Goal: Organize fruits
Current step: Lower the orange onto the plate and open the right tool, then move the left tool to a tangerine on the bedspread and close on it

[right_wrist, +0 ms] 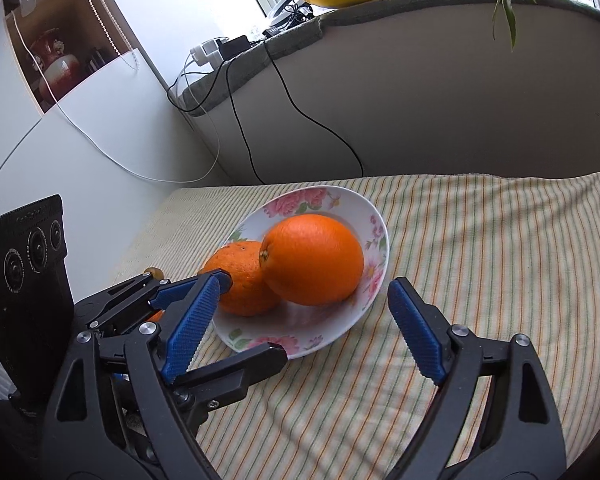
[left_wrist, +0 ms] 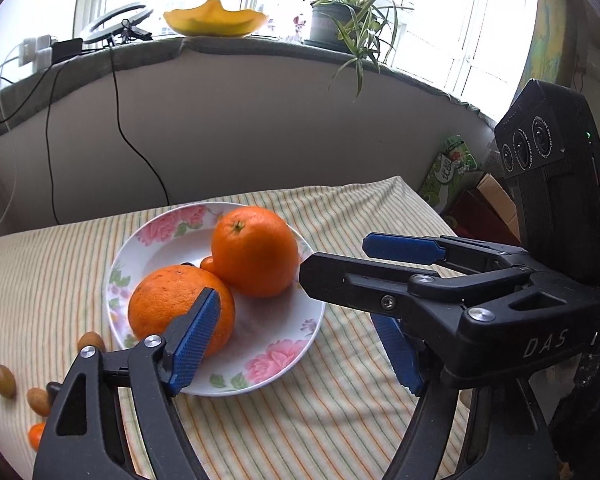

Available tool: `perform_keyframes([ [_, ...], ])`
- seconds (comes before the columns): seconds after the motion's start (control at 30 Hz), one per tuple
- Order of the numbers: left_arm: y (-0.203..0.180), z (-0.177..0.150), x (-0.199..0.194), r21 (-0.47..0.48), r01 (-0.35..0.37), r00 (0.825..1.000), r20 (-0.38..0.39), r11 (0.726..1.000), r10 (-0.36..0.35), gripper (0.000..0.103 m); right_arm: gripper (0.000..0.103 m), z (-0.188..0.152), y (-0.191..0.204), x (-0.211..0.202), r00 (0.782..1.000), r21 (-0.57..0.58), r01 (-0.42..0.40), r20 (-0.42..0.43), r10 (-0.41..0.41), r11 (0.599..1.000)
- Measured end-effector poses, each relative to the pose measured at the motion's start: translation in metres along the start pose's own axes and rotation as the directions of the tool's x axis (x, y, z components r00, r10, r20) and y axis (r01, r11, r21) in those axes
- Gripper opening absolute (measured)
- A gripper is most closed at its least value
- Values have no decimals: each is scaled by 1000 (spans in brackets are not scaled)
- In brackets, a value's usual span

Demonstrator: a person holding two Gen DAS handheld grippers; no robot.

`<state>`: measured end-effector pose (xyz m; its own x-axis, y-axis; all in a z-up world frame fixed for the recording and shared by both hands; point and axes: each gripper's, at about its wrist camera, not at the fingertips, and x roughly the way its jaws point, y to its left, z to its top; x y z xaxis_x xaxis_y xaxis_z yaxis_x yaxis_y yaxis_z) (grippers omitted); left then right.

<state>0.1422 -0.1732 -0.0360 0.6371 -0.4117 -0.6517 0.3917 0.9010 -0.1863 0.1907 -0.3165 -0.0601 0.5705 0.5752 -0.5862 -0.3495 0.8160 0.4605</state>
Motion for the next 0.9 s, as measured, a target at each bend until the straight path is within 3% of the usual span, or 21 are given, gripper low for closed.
perform_keyframes([
  [0.43,15,-13,-44,-28,2,998,61,1000,0,77,91,-8,11,-23,997,12,40,59,-40,999],
  [0.9,34,-34,-91,-43,-28,989,141,999,34,77,91,-27,49,-37,994,-65,63,96,-56,996],
])
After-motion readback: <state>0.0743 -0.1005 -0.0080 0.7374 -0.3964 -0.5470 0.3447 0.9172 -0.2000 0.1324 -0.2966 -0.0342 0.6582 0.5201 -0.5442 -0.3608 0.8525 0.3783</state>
